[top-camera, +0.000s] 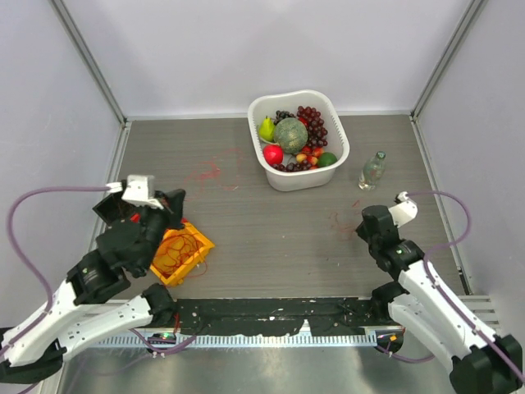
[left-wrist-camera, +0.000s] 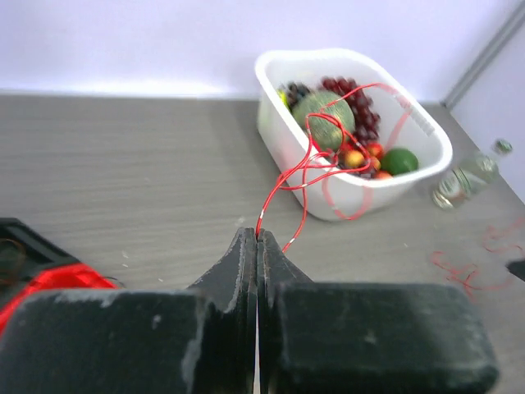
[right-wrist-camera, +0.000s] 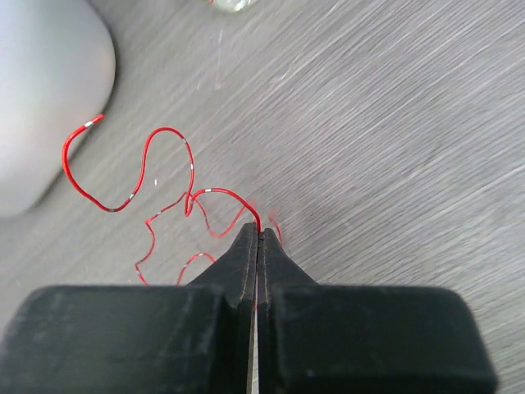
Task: Untangle the cables
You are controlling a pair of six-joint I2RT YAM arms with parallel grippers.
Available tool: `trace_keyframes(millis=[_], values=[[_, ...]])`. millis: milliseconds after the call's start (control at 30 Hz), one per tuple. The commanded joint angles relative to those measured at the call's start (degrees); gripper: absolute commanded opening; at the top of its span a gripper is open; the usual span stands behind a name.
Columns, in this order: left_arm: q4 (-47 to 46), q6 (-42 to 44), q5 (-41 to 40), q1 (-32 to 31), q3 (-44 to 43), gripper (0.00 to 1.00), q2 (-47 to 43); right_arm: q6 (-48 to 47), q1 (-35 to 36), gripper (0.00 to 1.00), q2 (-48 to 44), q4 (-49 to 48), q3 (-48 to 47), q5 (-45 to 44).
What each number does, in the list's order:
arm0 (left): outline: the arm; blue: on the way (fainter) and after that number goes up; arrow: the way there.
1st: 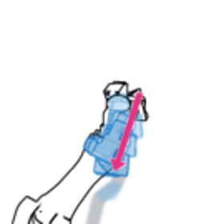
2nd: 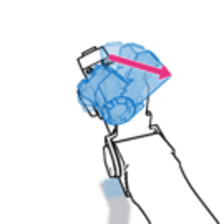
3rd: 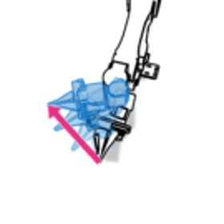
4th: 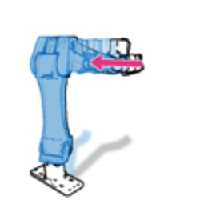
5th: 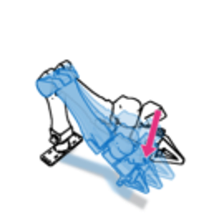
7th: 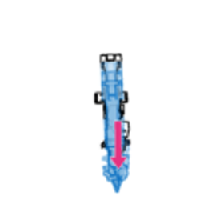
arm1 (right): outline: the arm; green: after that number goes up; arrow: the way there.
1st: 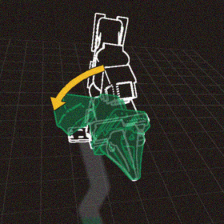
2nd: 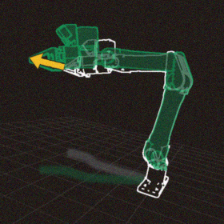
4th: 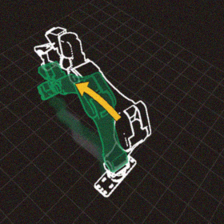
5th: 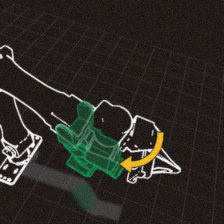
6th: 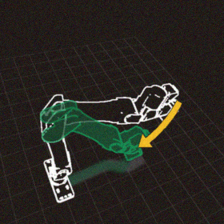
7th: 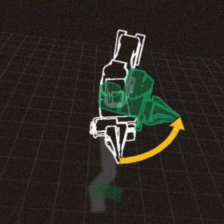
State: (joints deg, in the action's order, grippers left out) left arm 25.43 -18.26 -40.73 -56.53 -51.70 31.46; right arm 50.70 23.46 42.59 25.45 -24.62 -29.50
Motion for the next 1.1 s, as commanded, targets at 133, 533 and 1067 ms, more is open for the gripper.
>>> trace_keyframes(millis=[133,533,1067], values=[[7.8,6.0,-12.9,-0.2,-4.9,0.00,-4.3,-5.2,-5.5,0.01,-5.5,5.9,-5.0,-3.1],[61.7,-75.8,-12.5,-0.2,-3.6,0.00,2.4,-7.5,-5.5,0.01,-5.7,2.9,-3.2,-0.4],[50.9,-72.5,-5.3,6.0,6.7,0.00,10.5,-7.5,-5.6,0.01,-8.7,2.2,-1.9,0.8]])
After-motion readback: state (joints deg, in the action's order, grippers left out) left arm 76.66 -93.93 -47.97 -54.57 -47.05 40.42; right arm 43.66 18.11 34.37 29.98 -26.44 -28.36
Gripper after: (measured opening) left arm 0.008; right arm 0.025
